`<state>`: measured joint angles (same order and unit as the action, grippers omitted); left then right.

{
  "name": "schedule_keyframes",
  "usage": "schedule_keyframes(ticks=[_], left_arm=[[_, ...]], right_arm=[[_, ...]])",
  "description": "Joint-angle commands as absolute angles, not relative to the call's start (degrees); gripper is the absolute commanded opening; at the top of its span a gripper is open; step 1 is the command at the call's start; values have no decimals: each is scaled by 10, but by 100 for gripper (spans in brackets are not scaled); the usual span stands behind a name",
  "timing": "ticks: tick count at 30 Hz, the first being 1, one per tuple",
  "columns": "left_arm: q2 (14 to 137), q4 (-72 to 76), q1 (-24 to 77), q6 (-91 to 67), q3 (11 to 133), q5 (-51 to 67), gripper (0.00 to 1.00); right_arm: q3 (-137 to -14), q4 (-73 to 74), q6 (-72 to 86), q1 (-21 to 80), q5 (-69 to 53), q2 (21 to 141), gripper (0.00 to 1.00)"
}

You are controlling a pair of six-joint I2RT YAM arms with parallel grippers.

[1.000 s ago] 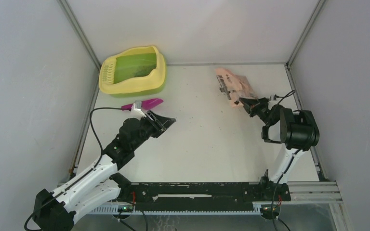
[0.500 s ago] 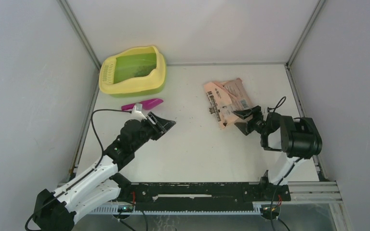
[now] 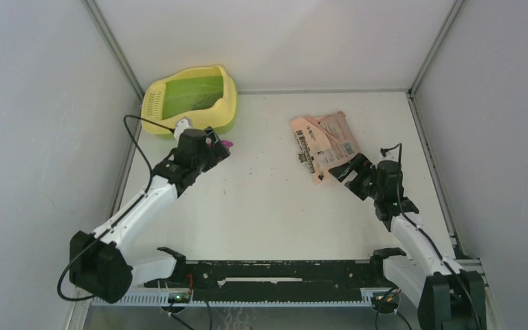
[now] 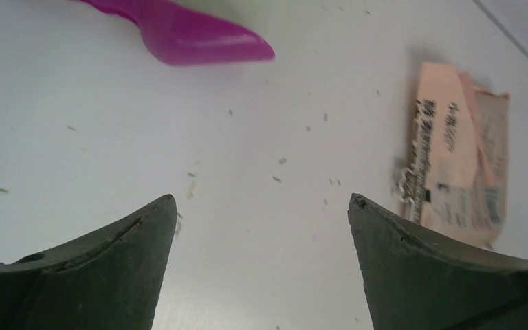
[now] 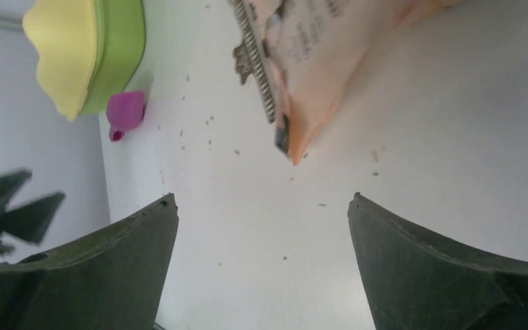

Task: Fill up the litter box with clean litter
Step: Place the cat litter bag at the center of the board, then adjust the spatula at the center of the board.

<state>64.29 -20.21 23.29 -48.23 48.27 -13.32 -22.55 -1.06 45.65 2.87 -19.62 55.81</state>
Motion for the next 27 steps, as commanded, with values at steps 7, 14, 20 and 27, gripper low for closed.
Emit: schedule_keyframes(ticks=[7,14,20,27], left_arm=[[798,-305,177,-413,631,-246,97],[685,-294,177,-432,561,-228,96],[584,-284,176,-449,467,-163,96],[518,-294,176,-450,426,-107,95]], right_arm=[[-321,27,362,148,-191,574,90],[-625,26,306,234,-336,884,77],[-745,-180,348,261,-419,1082,73],[-880,-181,267,314,-380,1217,73]])
